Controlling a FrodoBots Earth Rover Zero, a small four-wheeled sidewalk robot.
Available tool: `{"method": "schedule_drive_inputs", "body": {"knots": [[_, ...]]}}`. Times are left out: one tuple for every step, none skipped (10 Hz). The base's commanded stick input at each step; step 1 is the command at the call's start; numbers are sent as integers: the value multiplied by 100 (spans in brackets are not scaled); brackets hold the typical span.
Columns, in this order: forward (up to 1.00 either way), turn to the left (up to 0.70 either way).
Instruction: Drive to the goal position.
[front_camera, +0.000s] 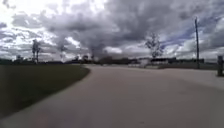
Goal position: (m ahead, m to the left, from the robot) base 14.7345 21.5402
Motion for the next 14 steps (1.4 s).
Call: {"method": "schedule_drive_inputs", "body": {"knots": [[100,0],[100,0],[100,0],[100,0],[100,0],[100,0],[100,0],[100,0],[100,0],[100,0],[100,0],[100,0],[100,0],[100,0]]}}
